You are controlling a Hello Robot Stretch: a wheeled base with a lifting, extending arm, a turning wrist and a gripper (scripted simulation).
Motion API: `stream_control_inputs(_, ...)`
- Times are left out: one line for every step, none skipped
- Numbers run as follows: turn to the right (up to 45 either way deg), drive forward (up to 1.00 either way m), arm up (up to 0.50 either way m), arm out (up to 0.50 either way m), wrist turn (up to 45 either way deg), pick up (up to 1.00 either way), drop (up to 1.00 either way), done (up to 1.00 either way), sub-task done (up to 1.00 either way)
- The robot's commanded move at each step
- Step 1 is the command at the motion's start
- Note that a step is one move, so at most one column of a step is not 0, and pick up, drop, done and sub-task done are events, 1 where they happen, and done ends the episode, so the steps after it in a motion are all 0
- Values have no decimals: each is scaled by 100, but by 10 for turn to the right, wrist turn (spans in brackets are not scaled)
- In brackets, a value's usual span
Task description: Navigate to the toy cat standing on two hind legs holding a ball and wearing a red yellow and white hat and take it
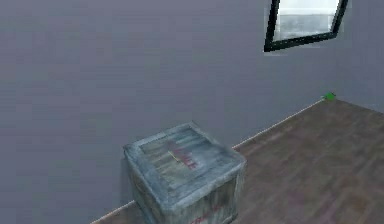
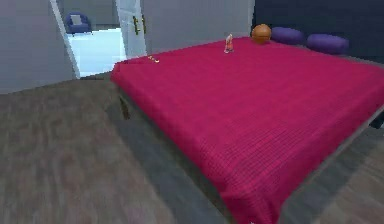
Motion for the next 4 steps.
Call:
stream_control_inputs(450, 0, 0, 0, 0, 0, 0, 0, 0)
stream_control_inputs(90, 0, 0, 0, 0, 0, 0, 0, 0)
stream_control_inputs(0, 100, 0, 0, 0, 0, 0, 0, 0)
stream_control_inputs(0, 100, 0, 0, 0, 0, 0, 0, 0)
